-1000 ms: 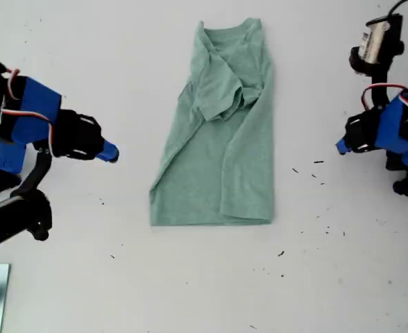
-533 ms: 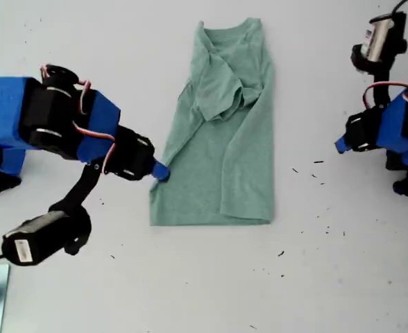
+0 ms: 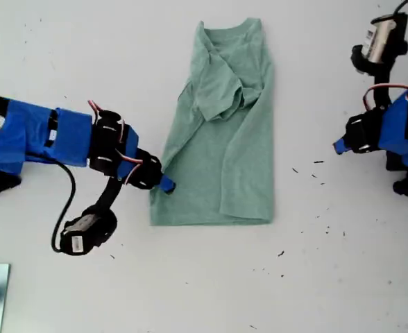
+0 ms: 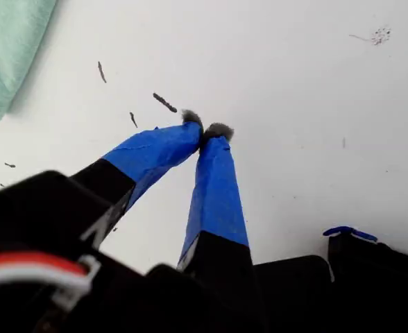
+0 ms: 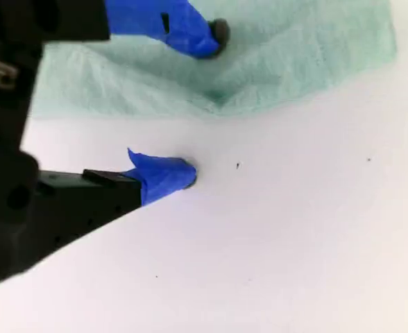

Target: Fold t shirt

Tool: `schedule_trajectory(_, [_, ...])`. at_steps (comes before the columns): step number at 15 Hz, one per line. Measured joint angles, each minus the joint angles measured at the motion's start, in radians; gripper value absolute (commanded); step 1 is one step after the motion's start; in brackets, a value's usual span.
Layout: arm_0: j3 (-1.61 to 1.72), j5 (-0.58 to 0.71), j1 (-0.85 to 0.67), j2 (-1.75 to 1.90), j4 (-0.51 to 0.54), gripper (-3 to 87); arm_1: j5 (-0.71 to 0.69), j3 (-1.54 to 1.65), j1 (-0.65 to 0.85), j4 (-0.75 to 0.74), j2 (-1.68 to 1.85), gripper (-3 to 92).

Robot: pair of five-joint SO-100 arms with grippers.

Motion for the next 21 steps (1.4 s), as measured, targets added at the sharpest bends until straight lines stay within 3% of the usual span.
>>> schedule_trajectory(1, [0.012, -0.005, -0.005, -0.041, -0.04, 0.4, 0.0, 0.0, 0.0, 0.0, 0.005, 2.5])
schedule_trajectory(3, [0.002, -0.041, -0.006, -0.034, -0.055, -0.1, 0.002, 0.0, -0.005, 0.0, 0.005, 2.5])
schedule_trajectory(8, [0.11, -0.121, -0.014, 0.295, 0.057, -0.1, 0.003, 0.005, -0.008, 0.0, 0.006, 2.5])
schedule_trajectory(11, [0.06, -0.127, -0.038, 0.379, 0.175, -0.1, 0.009, 0.006, -0.015, 0.0, 0.018, 2.5])
schedule_trajectory(13, [-0.087, -0.078, -0.061, 0.285, 0.179, -0.2, 0.009, 0.006, -0.015, 0.0, 0.023, 2.5])
schedule_trajectory(15, [-0.44, -0.025, -0.052, 0.026, 0.199, -0.2, 0.009, 0.006, -0.015, 0.0, 0.031, 2.5])
schedule_trajectory(16, [-0.64, 0.0, -0.052, -0.147, 0.19, 3.2, 0.009, 0.006, -0.015, 0.0, 0.035, 2.5])
schedule_trajectory(17, [-0.749, 0.008, -0.052, -0.276, 0.16, 18.9, 0.011, 0.008, -0.015, 0.0, 0.038, 2.5])
schedule_trajectory(21, [-0.833, 0.072, -0.048, -0.512, 0.124, 28.1, 0.018, 0.012, -0.015, 0.0, 0.048, 2.5])
